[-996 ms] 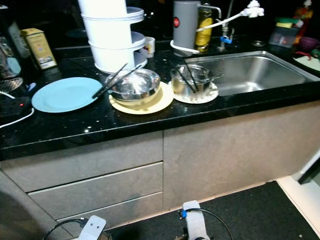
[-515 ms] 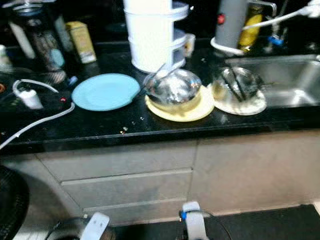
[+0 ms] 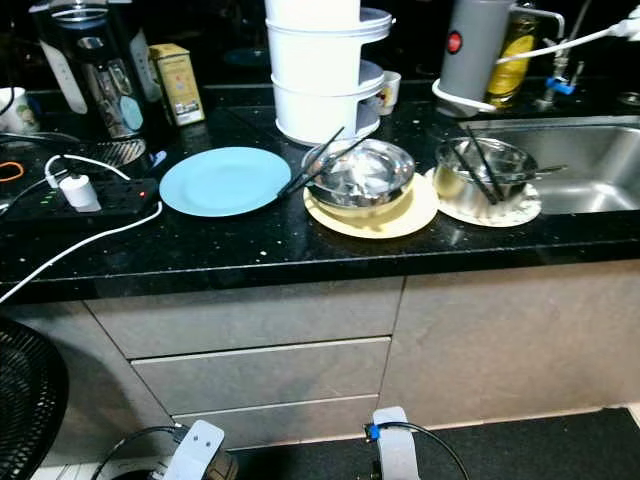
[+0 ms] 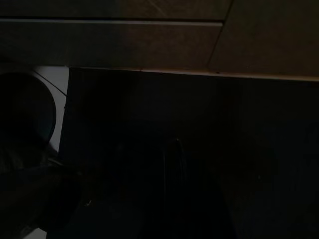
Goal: Kitchen organization
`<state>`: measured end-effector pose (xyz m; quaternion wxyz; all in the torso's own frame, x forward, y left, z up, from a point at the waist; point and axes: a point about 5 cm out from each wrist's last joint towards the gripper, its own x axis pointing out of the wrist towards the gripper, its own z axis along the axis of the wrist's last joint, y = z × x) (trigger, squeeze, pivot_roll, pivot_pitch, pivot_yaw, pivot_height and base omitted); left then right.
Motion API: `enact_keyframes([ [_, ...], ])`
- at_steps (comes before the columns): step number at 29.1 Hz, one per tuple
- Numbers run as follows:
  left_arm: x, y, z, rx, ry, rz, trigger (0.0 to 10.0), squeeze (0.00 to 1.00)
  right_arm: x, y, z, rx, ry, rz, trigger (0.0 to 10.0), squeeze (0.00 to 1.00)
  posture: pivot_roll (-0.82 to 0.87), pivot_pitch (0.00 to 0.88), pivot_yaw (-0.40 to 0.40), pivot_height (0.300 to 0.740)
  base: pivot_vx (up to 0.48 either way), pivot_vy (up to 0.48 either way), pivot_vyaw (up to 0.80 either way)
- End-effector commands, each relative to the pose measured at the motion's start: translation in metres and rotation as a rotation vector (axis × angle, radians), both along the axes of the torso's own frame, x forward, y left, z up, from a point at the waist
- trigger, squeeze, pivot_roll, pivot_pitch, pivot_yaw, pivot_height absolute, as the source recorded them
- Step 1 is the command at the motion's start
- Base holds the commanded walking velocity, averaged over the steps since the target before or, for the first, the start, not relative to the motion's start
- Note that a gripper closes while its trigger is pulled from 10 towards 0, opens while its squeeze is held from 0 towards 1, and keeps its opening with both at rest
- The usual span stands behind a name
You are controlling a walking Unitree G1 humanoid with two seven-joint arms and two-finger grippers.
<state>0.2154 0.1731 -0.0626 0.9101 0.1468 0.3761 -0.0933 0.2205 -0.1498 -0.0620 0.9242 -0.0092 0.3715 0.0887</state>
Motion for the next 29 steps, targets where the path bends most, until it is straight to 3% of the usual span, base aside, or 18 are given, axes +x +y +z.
enact_keyframes([
  [1, 0.0002, 0.0005, -0.0004, 0.015, 0.010, -0.007, 10.0, 0.00, -0.0073, 0.0007, -0.0049, 0.003, 0.030, -0.006, 10.0, 0.00, -0.03, 0.140, -0.029, 0.740, 0.000, -0.480, 0.00],
  [6, 0.0029, 0.0036, 0.0005, -0.012, 0.015, 0.079, 10.0, 0.00, -0.0065, 0.0011, -0.0045, 0.003, 0.029, -0.005, 10.0, 0.00, -0.02, 0.141, -0.030, 0.740, 0.000, -0.192, 0.00],
  [25, 0.0021, 0.0029, 0.0003, -0.026, 0.011, 0.084, 10.0, 0.00, -0.0024, 0.0021, -0.0023, -0.003, 0.024, 0.011, 10.0, 0.00, -0.02, 0.141, -0.041, 0.740, 0.000, 0.000, 0.00],
  [29, 0.0043, 0.0028, 0.0017, -0.014, 0.003, 0.071, 10.0, 0.00, -0.0023, 0.0020, -0.0023, -0.003, 0.025, 0.012, 10.0, 0.00, -0.02, 0.141, -0.041, 0.740, 0.000, -0.480, 0.00],
])
